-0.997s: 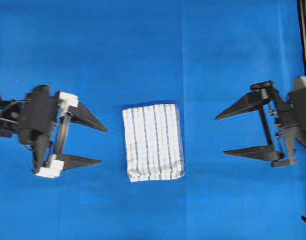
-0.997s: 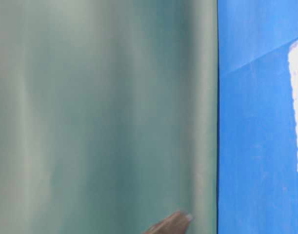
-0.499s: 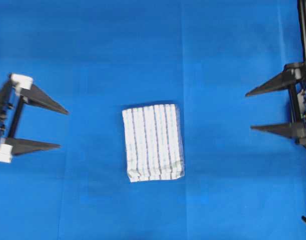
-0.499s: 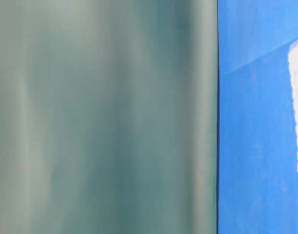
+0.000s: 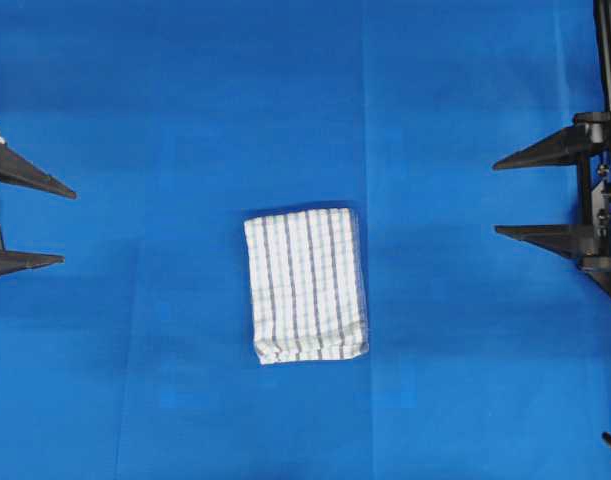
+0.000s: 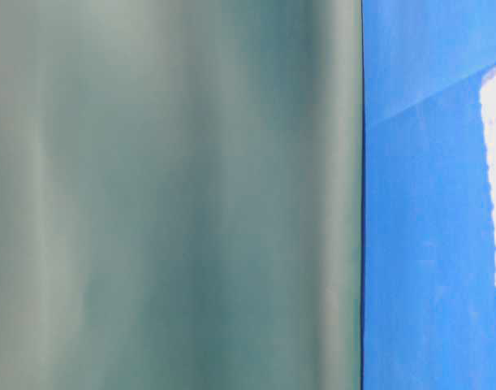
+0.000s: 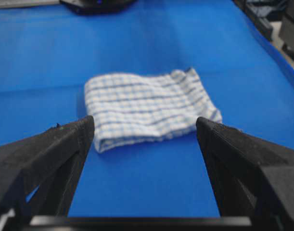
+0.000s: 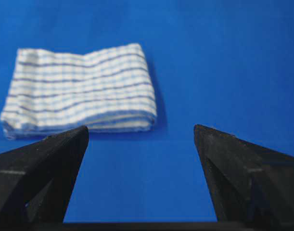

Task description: Fold the blue towel.

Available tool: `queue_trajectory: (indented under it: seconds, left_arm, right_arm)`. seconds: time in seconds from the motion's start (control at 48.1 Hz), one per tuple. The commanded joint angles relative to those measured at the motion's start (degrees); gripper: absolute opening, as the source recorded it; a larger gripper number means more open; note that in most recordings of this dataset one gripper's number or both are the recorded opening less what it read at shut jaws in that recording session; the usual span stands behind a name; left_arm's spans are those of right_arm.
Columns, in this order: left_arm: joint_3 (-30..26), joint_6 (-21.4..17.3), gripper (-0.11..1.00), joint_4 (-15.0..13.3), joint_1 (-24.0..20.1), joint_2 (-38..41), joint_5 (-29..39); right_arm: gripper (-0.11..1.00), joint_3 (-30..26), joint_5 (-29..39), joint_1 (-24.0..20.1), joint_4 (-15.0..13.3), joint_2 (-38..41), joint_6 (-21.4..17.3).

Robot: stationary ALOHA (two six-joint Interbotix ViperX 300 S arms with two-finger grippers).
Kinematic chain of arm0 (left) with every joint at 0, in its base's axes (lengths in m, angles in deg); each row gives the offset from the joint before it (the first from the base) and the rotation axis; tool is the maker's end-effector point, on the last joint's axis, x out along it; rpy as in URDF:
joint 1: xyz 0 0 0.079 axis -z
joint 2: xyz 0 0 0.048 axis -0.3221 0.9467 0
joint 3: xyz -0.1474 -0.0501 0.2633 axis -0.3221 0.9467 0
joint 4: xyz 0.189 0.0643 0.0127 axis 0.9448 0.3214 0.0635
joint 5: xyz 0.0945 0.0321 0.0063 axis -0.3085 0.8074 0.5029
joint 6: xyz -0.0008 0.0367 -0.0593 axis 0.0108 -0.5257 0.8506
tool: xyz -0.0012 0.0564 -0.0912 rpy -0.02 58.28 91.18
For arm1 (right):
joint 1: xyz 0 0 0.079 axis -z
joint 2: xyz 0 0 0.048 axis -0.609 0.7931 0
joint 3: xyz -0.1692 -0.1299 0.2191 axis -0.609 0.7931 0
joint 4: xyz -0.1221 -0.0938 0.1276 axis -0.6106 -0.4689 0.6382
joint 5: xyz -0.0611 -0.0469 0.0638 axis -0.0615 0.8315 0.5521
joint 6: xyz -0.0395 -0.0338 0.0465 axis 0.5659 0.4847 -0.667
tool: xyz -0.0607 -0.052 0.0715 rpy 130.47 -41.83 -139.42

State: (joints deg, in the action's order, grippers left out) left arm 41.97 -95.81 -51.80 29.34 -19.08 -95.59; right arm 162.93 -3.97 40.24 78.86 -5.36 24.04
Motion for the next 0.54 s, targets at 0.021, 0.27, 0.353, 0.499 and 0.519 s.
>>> queue_trajectory:
  seconds: [0.021,0.27,0.353,0.499,0.519]
  left_arm:
    - [-0.5,-0.2,0.81,0.2,-0.3,0.0,1.7]
    - [-0.2,-0.6,0.81,0.4,-1.1,0.0,2.9]
    - [-0.1,-1.4,0.81,0.4,-2.1,0.0,3.0]
    - [-0.1,-2.1,0.81,0.4,-3.3,-0.4,3.2]
    - [-0.1,-2.1,0.81,0.4,-3.3,-0.4,3.2]
  right_arm:
    - [0.82,-0.5,-1.6,0.0,0.2,1.1,-0.1]
    - [0.81,-0.6,-1.5,0.0,-0.1,1.0,0.0]
    - [0.81,-0.6,-1.7,0.0,-0.2,1.0,0.1]
    - [0.81,-0.5,-1.8,0.0,-0.3,1.1,0.2]
    - [0.81,-0.5,-1.8,0.0,-0.3,1.1,0.2]
